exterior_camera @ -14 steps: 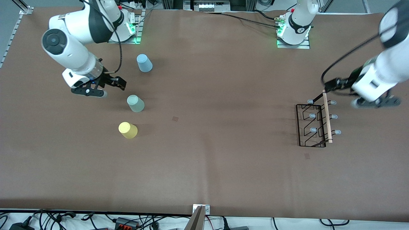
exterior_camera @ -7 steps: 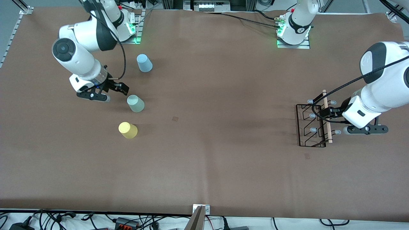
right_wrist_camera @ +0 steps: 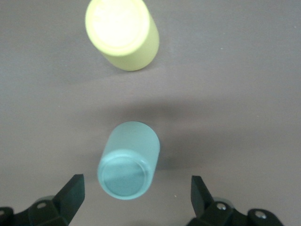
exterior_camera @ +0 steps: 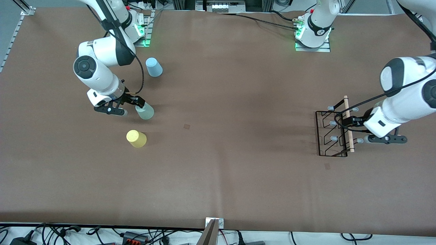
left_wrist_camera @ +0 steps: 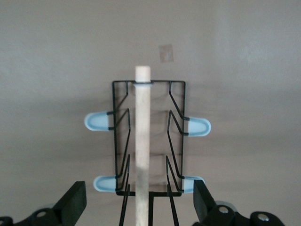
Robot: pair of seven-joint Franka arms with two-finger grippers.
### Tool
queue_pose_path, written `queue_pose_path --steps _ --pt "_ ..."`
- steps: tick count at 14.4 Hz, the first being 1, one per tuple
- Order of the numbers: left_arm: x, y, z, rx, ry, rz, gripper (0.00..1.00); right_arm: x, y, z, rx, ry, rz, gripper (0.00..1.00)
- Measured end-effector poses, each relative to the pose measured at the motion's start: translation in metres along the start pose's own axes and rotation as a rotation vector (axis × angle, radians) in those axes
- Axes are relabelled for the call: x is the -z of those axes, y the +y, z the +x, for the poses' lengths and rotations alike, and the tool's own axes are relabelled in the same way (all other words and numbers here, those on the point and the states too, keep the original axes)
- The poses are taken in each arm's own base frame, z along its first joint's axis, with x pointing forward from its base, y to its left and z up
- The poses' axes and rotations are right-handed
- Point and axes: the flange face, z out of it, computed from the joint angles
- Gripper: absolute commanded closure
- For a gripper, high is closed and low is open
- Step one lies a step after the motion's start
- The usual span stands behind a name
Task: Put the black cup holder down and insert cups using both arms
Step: 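Grasp the rack handle with the left gripper while the right gripper grips the cup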
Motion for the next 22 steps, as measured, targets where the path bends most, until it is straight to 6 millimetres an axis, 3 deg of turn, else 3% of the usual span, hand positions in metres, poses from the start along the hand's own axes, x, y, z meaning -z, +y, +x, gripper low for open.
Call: queue_pose_path --steps 1,6,9,13,15,19,22 --pt "-0.002 0.003 -0.001 -0.004 -0.004 0.0 0.0 -0.002 -0.004 0.0 0.003 0.01 0.004 0.0" --pt "-0.015 0.005 -0.006 -0.007 -0.031 -0.002 0.3 -0.027 -0.015 0.001 0.021 0.03 0.011 0.0" --pt "-0.025 0.005 -0.007 -0.008 -0.049 -0.004 0.42 -0.037 -0.022 -0.003 0.052 0.023 0.009 0.0" --pt "-0.032 0.005 -0.006 -0.008 -0.055 -0.005 0.78 -0.045 -0.022 -0.01 0.08 0.031 0.013 0.0" --pt "-0.031 0.004 -0.006 -0.008 -0.054 -0.005 0.91 -0.053 -0.017 -0.017 0.093 0.027 0.01 0.0" --pt "-0.029 0.004 -0.005 -0.008 -0.05 -0.005 0.98 -0.062 -0.008 -0.023 0.101 0.034 0.012 0.0" --pt "-0.009 0.005 0.001 -0.01 -0.062 -0.004 0.98 -0.062 -0.007 -0.023 0.1 0.039 0.014 0.0"
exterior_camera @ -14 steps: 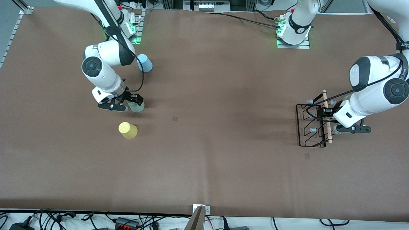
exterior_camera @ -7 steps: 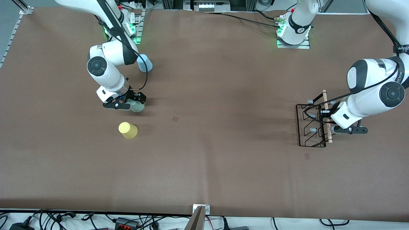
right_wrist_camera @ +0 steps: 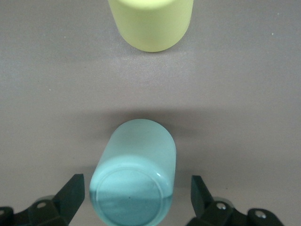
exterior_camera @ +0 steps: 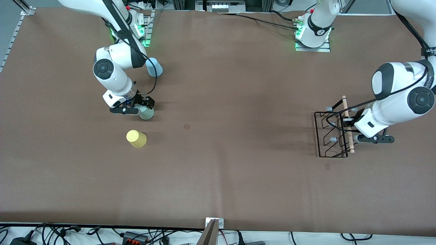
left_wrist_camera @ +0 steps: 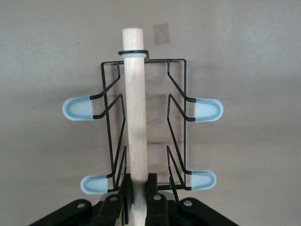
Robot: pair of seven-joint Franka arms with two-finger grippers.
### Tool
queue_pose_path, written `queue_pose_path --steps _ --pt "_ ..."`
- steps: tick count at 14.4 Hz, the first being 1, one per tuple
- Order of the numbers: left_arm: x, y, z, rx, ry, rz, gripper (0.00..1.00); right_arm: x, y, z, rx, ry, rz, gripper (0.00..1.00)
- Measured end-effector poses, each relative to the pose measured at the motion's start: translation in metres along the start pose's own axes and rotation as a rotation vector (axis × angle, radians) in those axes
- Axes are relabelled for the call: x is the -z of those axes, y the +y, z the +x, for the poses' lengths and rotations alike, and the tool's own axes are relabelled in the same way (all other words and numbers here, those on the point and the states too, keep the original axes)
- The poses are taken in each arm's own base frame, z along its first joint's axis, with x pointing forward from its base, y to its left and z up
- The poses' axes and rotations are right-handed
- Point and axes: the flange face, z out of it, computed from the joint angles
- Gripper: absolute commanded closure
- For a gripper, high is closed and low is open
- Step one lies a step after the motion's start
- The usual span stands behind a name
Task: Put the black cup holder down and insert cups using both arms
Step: 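Grasp the rack handle with the left gripper while the right gripper grips the cup, then slide the black wire rack toward the table middle with the left gripper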
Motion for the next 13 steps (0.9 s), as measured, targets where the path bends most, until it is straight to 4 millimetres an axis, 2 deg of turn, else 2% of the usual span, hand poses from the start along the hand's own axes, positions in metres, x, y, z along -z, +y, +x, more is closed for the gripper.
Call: queue_pose_path --steps 2,4,6,8,13 --pt "0.022 0.012 0.002 -0.02 -0.019 -0.001 0.99 0.0 0.0 0.0 0.0 0.004 0.001 0.0" --pt "0.039 0.049 0.002 -0.082 -0.031 -0.009 0.99 0.002 -0.001 0.002 0.0 0.019 0.007 0.0" --pt "0.048 0.106 -0.003 -0.137 -0.039 -0.053 0.99 0.002 -0.001 0.003 0.001 0.028 0.01 0.0" --pt "0.051 0.162 -0.012 -0.097 -0.048 -0.112 0.99 0.002 -0.001 0.003 0.001 0.028 0.01 0.0" --pt "0.051 0.286 -0.033 -0.101 0.042 -0.165 0.99 0.0 -0.002 0.002 0.006 0.026 0.009 0.0"
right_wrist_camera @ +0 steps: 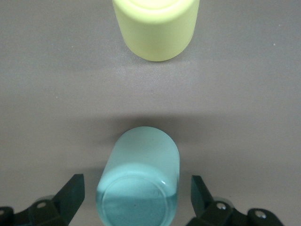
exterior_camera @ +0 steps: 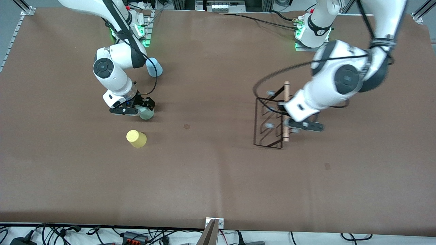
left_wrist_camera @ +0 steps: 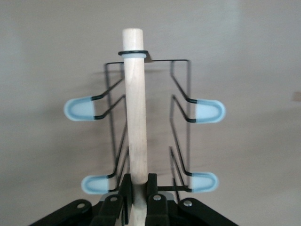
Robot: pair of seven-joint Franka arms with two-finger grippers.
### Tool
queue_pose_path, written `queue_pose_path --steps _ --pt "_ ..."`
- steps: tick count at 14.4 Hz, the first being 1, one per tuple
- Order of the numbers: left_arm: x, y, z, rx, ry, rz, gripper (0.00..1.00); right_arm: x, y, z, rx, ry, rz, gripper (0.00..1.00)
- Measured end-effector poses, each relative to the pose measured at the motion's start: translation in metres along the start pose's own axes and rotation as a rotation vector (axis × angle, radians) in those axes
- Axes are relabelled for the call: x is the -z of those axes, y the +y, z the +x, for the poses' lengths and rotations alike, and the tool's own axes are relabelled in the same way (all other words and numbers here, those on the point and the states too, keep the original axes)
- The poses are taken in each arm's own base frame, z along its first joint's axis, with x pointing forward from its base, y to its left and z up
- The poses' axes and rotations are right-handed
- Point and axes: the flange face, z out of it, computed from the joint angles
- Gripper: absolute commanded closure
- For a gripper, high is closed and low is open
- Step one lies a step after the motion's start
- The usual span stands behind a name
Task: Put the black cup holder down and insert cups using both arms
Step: 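Slide the black wire rack toward the table middle with the left gripper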
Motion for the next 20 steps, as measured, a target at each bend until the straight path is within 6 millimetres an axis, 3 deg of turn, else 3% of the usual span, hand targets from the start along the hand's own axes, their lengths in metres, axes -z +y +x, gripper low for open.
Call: queue_pose_path --steps 4,8,20 --pt "-0.037 0.08 -0.014 0.07 0.036 -0.032 0.99 -0.007 0.0 -0.001 0.002 -0.004 -0.001 0.0" --pt "-0.076 0.134 -0.032 0.098 0.027 -0.05 0.99 -0.007 0.0 -0.001 0.003 -0.003 -0.001 0.0" --pt "-0.093 0.154 -0.033 0.083 0.018 -0.062 0.99 -0.006 -0.001 0.001 0.003 0.005 0.002 0.0"
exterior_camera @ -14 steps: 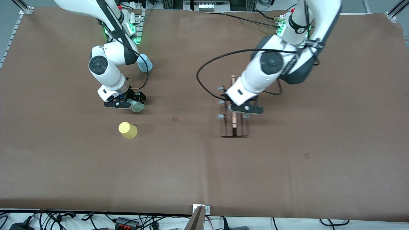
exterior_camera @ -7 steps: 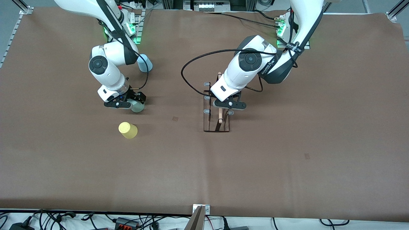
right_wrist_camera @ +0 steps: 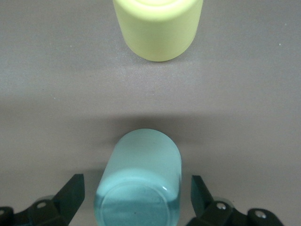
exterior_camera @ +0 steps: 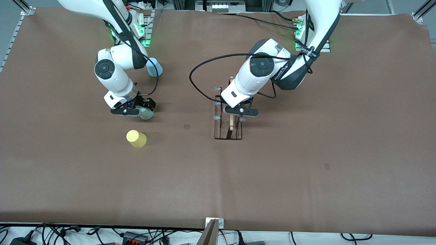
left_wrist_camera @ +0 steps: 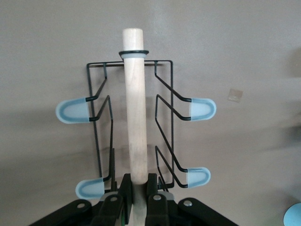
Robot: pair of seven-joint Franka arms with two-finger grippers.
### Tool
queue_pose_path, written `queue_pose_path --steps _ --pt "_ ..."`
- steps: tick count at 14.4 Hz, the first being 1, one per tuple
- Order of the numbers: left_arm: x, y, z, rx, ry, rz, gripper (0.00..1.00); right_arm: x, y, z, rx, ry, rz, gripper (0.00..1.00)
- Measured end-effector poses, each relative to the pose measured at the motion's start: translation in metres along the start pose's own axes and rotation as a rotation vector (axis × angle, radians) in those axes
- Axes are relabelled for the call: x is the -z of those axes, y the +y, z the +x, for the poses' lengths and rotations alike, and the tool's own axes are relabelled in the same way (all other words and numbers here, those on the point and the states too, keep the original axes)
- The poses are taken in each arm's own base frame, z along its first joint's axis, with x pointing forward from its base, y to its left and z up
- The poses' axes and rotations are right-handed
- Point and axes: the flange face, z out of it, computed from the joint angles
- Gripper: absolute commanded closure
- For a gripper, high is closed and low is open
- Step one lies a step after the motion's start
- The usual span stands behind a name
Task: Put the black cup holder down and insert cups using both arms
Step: 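Slide the black wire rack toward the table middle with the left gripper, then release the rack and raise the left gripper while the right gripper lifts the cup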
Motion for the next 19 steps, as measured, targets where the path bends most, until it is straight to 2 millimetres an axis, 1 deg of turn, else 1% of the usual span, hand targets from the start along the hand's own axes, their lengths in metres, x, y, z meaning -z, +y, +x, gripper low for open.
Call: queue_pose_path --steps 2,3,4,5,7,8,9,10,11,12,13,16,18,19 --pt "-0.002 0.0 0.001 0.001 -0.003 0.0 0.97 0.001 0.0 0.0 0.0 0.002 0.001 0.0" --pt "-0.004 0.0 0.0 0.001 -0.005 0.001 0.89 0.001 0.0 0.001 0.0 0.002 0.001 0.0" --pt "-0.006 0.0 0.001 0.001 -0.008 0.002 0.63 0.001 0.0 0.001 0.0 0.003 0.001 0.0" --pt "-0.008 -0.001 0.001 0.003 -0.012 0.003 0.01 0.001 0.0 0.001 0.0 0.003 0.001 0.0" --pt "-0.01 -0.002 0.002 0.005 -0.014 0.004 0.0 0.001 0.0 0.001 0.0 0.005 0.002 0.0" --pt "-0.008 -0.003 0.004 0.008 -0.01 0.003 0.0 0.001 0.0 0.001 0.0 0.005 0.002 0.0" --pt "-0.002 -0.006 0.007 0.014 -0.008 0.005 0.0 0.001 0.0 0.001 0.0 0.005 0.002 0.44" --pt "0.008 -0.012 0.012 0.024 -0.012 0.014 0.0 0.001 0.0 0.001 0.001 0.006 0.002 0.66" --pt "0.022 -0.022 0.016 0.035 -0.015 0.031 0.0 0.001 0.0 0.001 0.002 0.006 0.002 0.77" --pt "0.041 -0.034 0.021 0.045 -0.011 0.052 0.0 0.001 0.0 0.001 0.003 0.006 0.002 0.86" --pt "0.063 -0.049 0.025 0.054 0.001 0.083 0.0 0.003 0.0 0.002 0.004 0.01 0.004 0.88" --pt "0.125 -0.09 0.03 0.082 0.053 0.176 0.0 0.006 0.0 0.003 0.011 0.016 0.005 0.89" --pt "0.157 -0.125 0.035 0.075 0.066 0.206 0.0 0.012 -0.001 0.006 0.014 0.027 0.009 0.89" --pt "0.169 -0.144 0.038 0.056 0.057 0.22 0.0 0.021 -0.002 0.009 0.015 0.033 0.012 0.89"
